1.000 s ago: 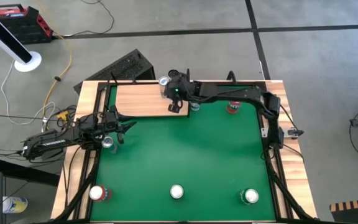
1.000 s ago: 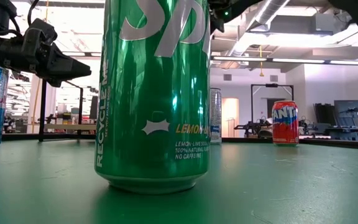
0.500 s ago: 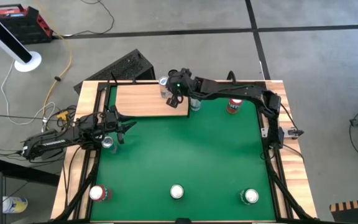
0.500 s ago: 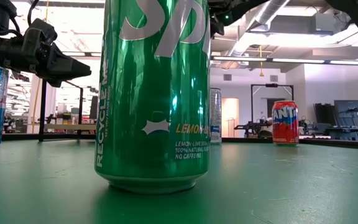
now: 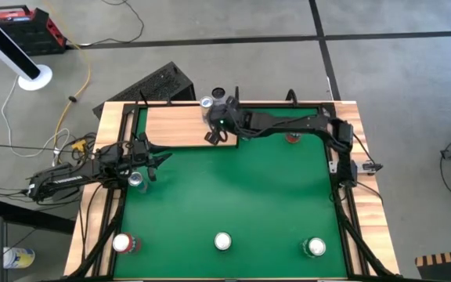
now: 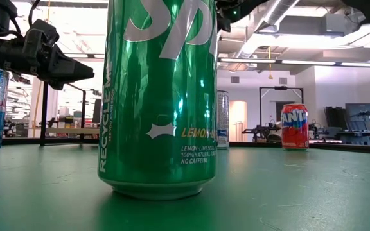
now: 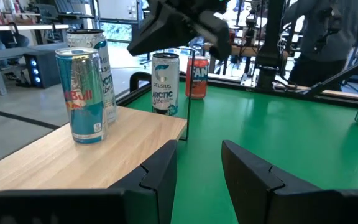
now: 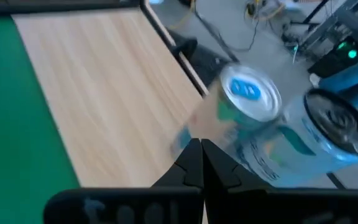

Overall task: Place canned beverage on shelf
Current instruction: Put the right blue soda can on the shelf

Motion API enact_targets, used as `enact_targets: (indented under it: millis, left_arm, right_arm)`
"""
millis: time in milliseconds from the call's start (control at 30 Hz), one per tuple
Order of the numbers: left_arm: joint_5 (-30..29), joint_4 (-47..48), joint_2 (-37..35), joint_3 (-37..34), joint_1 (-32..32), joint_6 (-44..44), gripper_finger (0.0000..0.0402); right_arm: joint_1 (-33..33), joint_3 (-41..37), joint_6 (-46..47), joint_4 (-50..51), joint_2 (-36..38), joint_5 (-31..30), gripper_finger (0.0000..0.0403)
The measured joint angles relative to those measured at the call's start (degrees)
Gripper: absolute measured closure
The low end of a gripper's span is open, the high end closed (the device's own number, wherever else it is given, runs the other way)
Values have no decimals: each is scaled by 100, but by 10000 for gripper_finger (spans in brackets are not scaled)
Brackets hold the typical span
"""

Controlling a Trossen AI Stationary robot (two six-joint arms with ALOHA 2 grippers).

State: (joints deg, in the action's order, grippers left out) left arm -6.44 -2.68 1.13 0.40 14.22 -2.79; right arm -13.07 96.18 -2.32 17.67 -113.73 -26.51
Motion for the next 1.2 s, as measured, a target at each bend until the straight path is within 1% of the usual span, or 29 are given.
enact_targets:
  millis: [133, 300, 367, 467, 500, 633, 833, 1200]
  left_arm:
    - [0, 0, 0, 0, 2, 0, 289]
    - [0, 0, 0, 0, 0, 0, 289]
    - [0, 0, 0, 0, 0, 0, 289]
    - [-2, 1, -2, 0, 2, 0, 289]
    - [0, 0, -2, 0, 0, 1, 289]
    - [0, 2, 0, 0, 0, 0, 289]
    - [0, 1, -2, 0, 0, 1, 289]
    - [0, 0, -2, 0, 0, 0, 289]
  right_arm:
    - [89, 0, 231, -112, 0, -249, 388]
    - [56, 0, 751, -58, -5, -258, 388]
    - [65, 16, 845, -241, -161, -381, 386]
    - [69, -21, 957, -91, -261, -593, 377]
    - [72, -10, 988, -217, -311, -652, 377]
    - [71, 7, 1005, -271, -391, -728, 388]
    - [17, 0, 1048, -421, -481, -1005, 388]
    - [-297, 7, 1046, -475, -481, -940, 388]
